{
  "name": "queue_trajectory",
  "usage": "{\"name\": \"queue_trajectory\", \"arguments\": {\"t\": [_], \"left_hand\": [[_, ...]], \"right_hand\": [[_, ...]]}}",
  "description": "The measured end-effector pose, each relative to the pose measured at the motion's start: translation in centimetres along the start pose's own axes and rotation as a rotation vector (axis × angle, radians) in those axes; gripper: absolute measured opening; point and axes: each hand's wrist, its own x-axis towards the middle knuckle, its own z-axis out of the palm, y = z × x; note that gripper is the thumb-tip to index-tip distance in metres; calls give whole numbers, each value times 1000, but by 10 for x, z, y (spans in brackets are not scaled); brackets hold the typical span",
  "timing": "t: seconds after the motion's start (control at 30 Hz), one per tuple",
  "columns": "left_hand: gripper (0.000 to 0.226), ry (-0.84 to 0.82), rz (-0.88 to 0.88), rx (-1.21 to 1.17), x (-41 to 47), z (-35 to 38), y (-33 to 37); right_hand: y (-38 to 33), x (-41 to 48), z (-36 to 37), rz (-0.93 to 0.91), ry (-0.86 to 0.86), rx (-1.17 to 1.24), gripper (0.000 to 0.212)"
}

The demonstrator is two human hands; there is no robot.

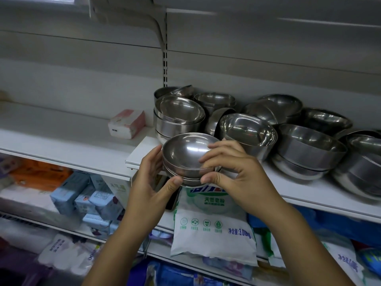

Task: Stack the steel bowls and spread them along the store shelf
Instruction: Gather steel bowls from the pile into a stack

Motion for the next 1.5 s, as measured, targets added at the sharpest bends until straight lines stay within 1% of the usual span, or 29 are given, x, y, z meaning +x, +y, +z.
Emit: {"name": "queue_trajectory", "arguments": {"t": [0.07,0.17,0.2,0.27,0.33,0.43,0.5,0.57,0.67,0.77,0.9,1.03,1.17,1.3,1.37,1.47,1.5], "left_hand": [[77,5,2,-16,1,0,0],[84,5,11,-27,3,0,3],[85,6,10,-24,4,0,3],[82,1,-1,-27,6,-2,4],[79,-15,-6,-37,8,-2,6],[69,-30,-10,-58,9,-1,8],[65,-28,-4,-87,11,0,9],[64,-34,9,-98,11,1,8],[62,-21,16,-92,10,3,7],[64,-12,21,-102,10,4,6],[77,-58,0,-113,9,4,12],[107,-78,-22,-113,6,2,13],[106,-41,-10,-86,2,0,14],[114,24,-10,-34,-1,-11,16],[113,64,-8,-5,0,-16,18],[106,140,-15,-15,2,-26,17],[107,167,-14,-23,3,-30,17]], "right_hand": [[0,-2,2,19,42,-1,23],[-4,-9,6,52,135,-28,50],[-5,-13,8,65,179,-32,56],[-5,-24,13,116,281,24,61],[-4,-34,18,176,365,111,59],[-6,-42,26,310,422,205,57],[-8,-42,29,410,398,247,54],[-9,-39,31,460,342,277,47],[-10,-36,32,473,342,322,36],[-8,-36,31,473,354,343,36],[-7,-34,28,479,351,342,37],[-10,-30,23,481,320,355,37],[-14,-27,26,462,280,337,26],[-20,-19,32,436,225,336,23],[-22,-12,36,419,175,320,23],[-23,-1,43,380,94,319,20],[-24,3,45,360,89,318,21]]}}
